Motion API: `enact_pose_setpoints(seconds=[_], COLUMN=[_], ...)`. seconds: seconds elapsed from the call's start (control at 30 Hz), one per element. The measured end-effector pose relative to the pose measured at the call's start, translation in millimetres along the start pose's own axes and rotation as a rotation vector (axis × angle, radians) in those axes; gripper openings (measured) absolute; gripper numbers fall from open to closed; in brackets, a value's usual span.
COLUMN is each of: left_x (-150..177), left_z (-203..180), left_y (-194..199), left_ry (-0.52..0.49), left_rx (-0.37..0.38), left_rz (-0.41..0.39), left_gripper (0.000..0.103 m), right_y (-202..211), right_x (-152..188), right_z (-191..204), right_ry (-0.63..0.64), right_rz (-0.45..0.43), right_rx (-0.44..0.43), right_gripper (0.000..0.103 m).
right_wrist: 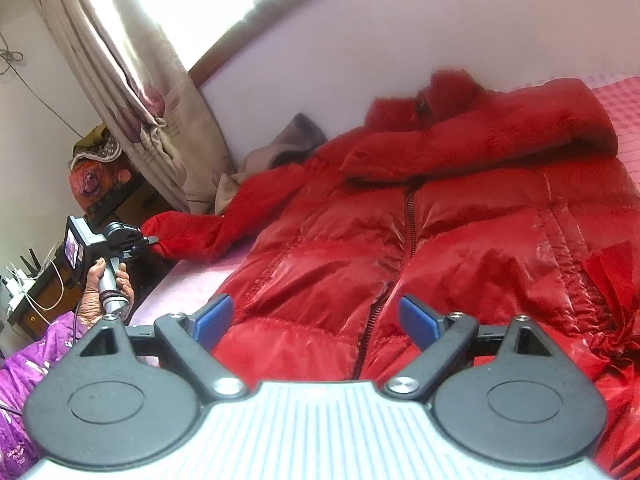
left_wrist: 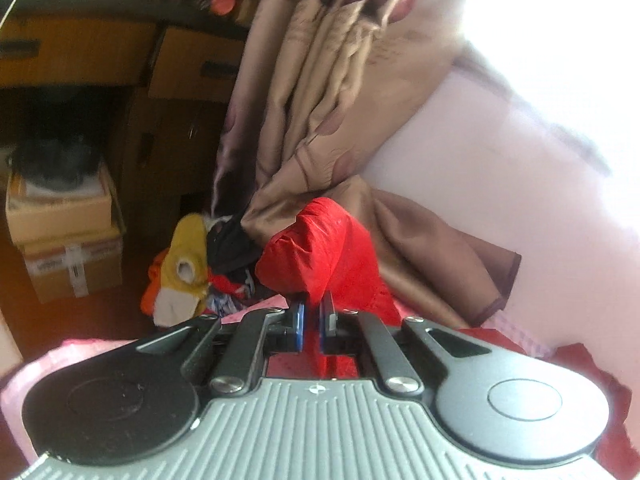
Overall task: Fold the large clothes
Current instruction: 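Grasp the other sleeve cuff with the left gripper and lift it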
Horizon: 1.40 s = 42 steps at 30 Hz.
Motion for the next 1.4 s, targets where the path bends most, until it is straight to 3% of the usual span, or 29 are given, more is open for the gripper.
enact_pose_setpoints(seconds=[0.33, 0.6, 0.77, 1.13, 1.4], left_x=[-9, -14, -8, 26, 78], left_z=[-42, -108, -155, -261, -340], left_y=[23, 55, 73, 113, 126], left_ry=[-0.097, -0.218, -0.258, -0.311, -0.378], left_rx=[0.004, 0.089, 0.165, 0.336, 0.442], left_rz=[-0.032, -0.097, -0.095, -0.066, -0.013], left_gripper=[0.006, 0.006, 0.006, 0.006, 0.006], right_y=[14, 29, 43, 73, 89], right_x=[-3, -5, -7, -8, -11], right_z=[-5, -20, -31, -64, -86], right_ry=[0.003, -0.023, -0.043, -0.104, -0.152], right_rz=[-0.026, -0.049, -0.076, -0.128, -0.161], right_rx=[0.007, 0.021, 0.032, 0.055, 0.061], right_gripper=[0.091, 0.091, 0.091, 0.091, 0.091])
Point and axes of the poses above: each gripper's, at about its wrist camera, not at the fingertips, and y roughly against the way its jaws point, z to its left, x to its underside, the point moved 4 cm from there along -y, roughly the way its jaws point, and after that the axes turned 13 degrees about -z, right-handed, at the moved point
